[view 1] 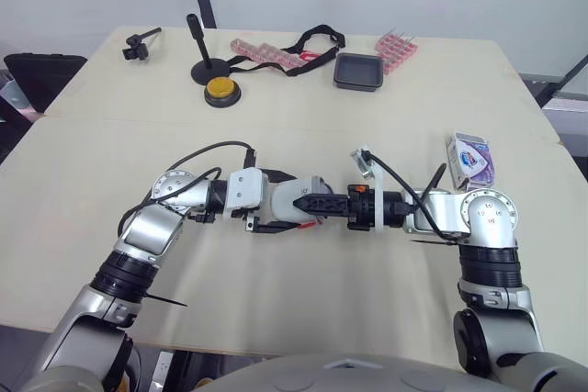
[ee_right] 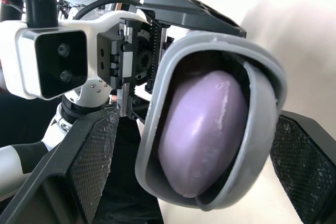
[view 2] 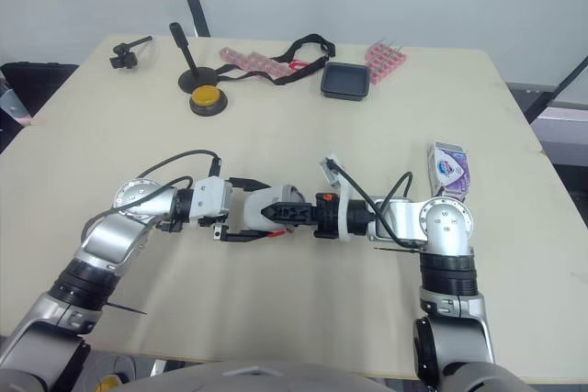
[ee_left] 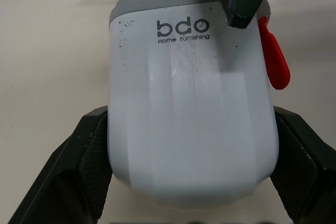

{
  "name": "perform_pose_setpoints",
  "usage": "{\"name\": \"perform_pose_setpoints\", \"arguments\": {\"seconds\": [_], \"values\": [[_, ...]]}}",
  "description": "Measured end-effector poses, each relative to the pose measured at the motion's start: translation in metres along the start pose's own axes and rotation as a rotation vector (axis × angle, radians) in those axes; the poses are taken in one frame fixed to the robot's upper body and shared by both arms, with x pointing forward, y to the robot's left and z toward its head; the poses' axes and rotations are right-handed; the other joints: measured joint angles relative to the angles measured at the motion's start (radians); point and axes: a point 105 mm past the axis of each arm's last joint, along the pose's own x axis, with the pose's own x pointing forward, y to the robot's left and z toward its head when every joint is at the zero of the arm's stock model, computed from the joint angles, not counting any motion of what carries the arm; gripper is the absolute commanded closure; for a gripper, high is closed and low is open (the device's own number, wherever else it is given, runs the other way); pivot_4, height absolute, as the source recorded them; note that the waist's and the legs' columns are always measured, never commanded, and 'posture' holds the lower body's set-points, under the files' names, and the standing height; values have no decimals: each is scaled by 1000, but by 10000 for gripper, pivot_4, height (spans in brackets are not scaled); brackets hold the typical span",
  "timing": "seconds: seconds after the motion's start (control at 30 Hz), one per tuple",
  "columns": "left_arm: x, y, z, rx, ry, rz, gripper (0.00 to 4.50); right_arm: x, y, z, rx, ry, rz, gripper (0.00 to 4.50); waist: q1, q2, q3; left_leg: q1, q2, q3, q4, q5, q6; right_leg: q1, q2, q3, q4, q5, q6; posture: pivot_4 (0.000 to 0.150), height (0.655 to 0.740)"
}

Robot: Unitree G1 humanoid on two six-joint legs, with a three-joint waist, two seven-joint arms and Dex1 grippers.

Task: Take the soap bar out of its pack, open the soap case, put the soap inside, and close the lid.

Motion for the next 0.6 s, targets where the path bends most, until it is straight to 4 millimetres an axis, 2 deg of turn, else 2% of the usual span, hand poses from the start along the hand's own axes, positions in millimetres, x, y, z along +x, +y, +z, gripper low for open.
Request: {"name": "perform_pose_setpoints", "arguments": {"seconds": [0.2,0.23,0.5,0.57,0.6], "values": [[0,0,1,5,-3,1,10181,2,-1,-5,1,29,-4,21465,1,0,0,-1,0,0,0,0,0,0,0,0,0,0,0,1500,7395],[0,1,2,14,-5,4,10181,1,-1,-5,5,24,1,22996,2,0,0,-1,0,0,0,0,0,0,0,0,0,0,0,1500,7395],[0,1,3,15,-6,11,10181,1,-1,-5,18,21,6,23008,0,0,0,-3,0,0,0,0,0,0,0,0,0,0,0,1500,7395],[0,1,3,14,-7,9,41,1,-1,-4,26,17,10,23008,1,0,0,-3,0,0,0,0,0,0,0,0,0,0,0,1500,7395],[-1,1,3,9,-10,6,41,1,-2,-3,34,13,9,23008,1,0,0,-3,0,0,0,0,0,0,0,0,0,0,0,1500,7395]]}}
